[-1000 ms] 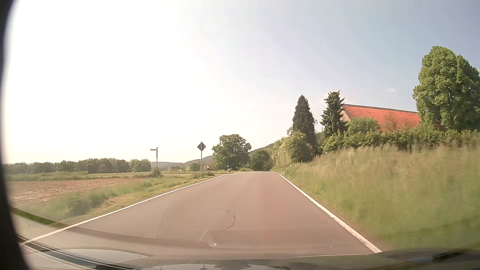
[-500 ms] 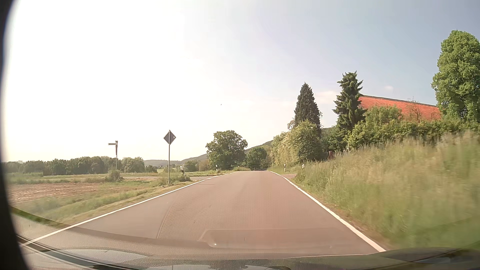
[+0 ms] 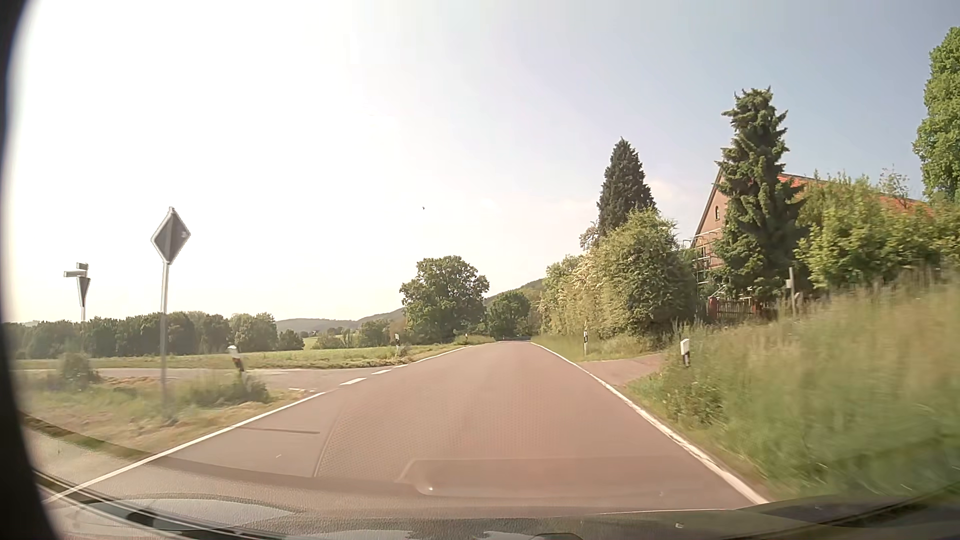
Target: Follow the waypoints while adhering to traffic rules and regulations
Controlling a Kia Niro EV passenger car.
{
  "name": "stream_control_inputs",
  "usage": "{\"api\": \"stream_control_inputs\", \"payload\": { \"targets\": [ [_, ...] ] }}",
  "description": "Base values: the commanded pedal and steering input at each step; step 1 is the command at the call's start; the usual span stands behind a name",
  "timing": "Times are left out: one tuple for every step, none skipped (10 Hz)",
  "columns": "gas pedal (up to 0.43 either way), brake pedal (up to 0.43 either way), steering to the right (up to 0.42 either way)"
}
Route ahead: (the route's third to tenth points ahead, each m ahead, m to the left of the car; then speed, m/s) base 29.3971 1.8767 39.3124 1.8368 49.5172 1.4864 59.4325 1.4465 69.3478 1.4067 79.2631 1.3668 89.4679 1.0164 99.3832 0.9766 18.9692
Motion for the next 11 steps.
{"api": "stream_control_inputs", "payload": {
  "targets": [
    [0.268,0.0,0.004],
    [0.268,0.0,0.004],
    [0.268,0.0,0.004],
    [0.268,0.0,0.004],
    [0.268,0.0,0.004],
    [0.268,0.0,0.003],
    [0.268,0.0,0.002],
    [0.268,0.0,0.001],
    [0.268,0.0,0.001],
    [0.268,0.0,0.0],
    [0.268,0.0,-0.001]
  ]
}}
